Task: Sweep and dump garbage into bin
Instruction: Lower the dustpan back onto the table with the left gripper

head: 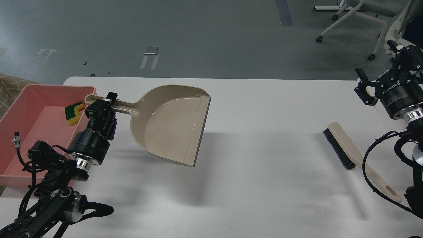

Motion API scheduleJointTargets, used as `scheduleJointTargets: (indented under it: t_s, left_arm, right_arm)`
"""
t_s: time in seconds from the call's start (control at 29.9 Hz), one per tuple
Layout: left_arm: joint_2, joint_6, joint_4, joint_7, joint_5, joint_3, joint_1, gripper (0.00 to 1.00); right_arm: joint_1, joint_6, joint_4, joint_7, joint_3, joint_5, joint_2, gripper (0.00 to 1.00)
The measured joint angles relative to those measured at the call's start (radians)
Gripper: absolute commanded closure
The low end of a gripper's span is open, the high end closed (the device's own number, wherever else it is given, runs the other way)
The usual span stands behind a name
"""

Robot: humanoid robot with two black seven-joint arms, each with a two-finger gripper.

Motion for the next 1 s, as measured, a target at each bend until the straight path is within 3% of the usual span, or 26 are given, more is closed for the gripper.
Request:
scheduleJointTargets:
  t_s: [0.33, 0.8, 1.0]
  left_arm:
    - [-0.088, 0.025, 0.061, -0.005, 0.056, 0.015, 0.0, 1.0]
    - [-0.291, 0.156, 0.112, -0.004, 0.274, 0.066, 0.0, 1.0]
    - [-0.353, 0.219, 0.193, -0.003, 0.332, 0.064, -0.008, 1.0]
  right_arm:
    - [0.042, 0.0, -0.002, 0.003, 0.002, 0.0, -0.019, 0.0]
    - [0.042, 0.005, -0.012, 0.002, 0.007, 0.001, -0.034, 0.0]
    - [0.033, 0.006, -0.017, 0.002, 0.011, 0.002, -0.038, 0.0]
